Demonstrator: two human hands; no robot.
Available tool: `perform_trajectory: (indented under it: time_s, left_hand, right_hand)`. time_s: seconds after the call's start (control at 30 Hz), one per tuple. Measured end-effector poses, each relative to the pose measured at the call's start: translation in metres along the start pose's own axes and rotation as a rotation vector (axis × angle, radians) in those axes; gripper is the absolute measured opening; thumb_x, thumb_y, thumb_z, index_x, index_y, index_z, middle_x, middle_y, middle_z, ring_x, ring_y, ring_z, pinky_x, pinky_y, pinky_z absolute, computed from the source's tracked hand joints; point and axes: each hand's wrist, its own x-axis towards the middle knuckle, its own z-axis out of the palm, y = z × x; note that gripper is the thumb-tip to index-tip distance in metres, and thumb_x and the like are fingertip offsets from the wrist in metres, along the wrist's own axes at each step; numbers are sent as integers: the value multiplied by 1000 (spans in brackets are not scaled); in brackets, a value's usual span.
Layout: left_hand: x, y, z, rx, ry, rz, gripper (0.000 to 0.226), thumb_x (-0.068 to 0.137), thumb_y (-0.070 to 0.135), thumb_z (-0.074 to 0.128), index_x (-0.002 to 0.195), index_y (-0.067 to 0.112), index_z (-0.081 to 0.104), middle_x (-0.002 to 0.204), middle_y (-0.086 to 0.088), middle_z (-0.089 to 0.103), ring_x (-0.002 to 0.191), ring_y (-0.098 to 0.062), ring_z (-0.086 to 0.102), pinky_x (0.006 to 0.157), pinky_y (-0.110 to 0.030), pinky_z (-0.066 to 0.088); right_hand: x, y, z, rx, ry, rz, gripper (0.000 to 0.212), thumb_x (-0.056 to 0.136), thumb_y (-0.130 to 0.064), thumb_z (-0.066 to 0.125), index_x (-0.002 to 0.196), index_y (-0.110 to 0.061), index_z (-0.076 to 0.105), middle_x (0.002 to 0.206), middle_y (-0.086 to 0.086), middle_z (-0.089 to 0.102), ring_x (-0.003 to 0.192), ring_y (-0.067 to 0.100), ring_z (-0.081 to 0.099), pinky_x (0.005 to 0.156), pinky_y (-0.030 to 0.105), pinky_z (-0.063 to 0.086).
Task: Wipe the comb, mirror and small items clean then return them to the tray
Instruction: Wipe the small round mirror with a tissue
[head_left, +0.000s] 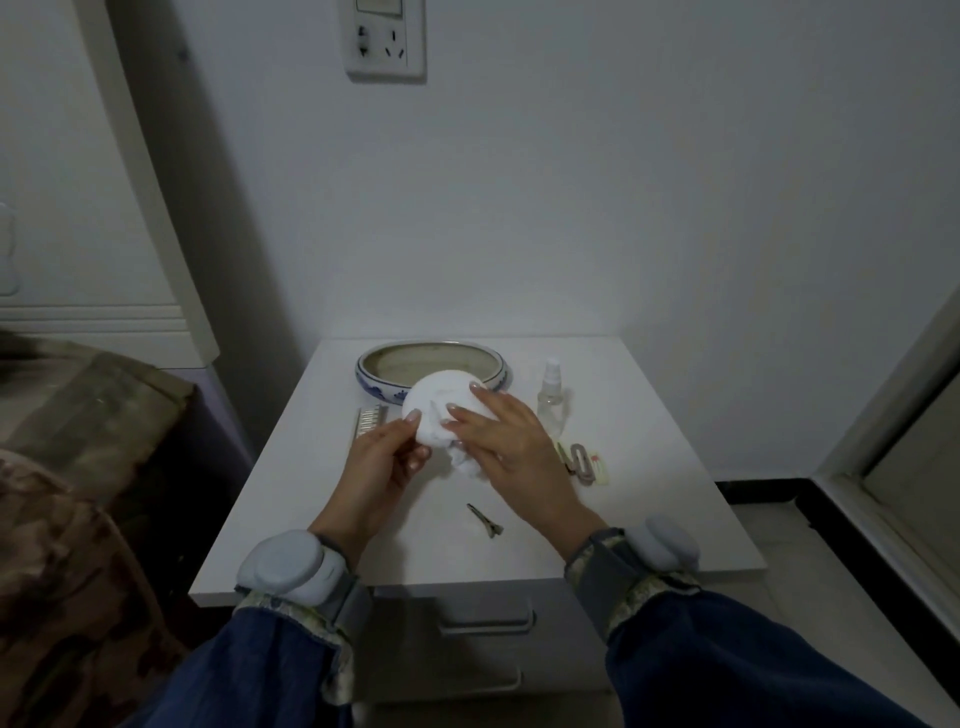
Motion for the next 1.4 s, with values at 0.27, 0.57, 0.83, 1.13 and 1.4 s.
perform_trajectory:
  time_s: [0.27,0.57,0.83,1.13,1.4]
  left_hand:
    - [-2,3,2,-38,9,17,16,95,7,46,95,0,61,73,-8,56,43,-5,48,41,-10,38]
    - [-3,5,0,-41,48,-84,20,95,11,45,90,-2,60,58,-9,63,40,-5,40,36,-11,31]
    - [-3,0,3,133,-11,-64,33,97,29,44,89,4,63,47,-1,57,36,-6,42,35,-13,30]
    - [-5,-4,-2,461,-131,110,22,94,22,50,107,21,68,73,15,67,71,-8,55,67,-18,44]
    - [-11,-3,5,241,-226,29,24,93,5,48,112,13,62,93,-7,74,86,-21,71,69,-23,57]
  right_hand:
    - [4,3,-20,450,65,357,28,89,-3,56,116,-5,63,118,-5,56,111,-3,48,100,7,33]
    - [1,2,-19,350,-65,333,35,84,-11,65,119,-13,63,114,6,61,105,7,51,90,0,30]
    - [5,1,-18,293,10,528,16,91,-14,55,99,-7,66,83,10,58,77,15,48,65,21,31]
    - [6,8,-14,612,160,767,19,91,-12,54,84,2,65,74,8,61,68,14,51,62,27,38]
    - [5,9,-11,359,208,616,30,91,-3,51,116,-12,64,103,3,64,99,11,55,86,12,40]
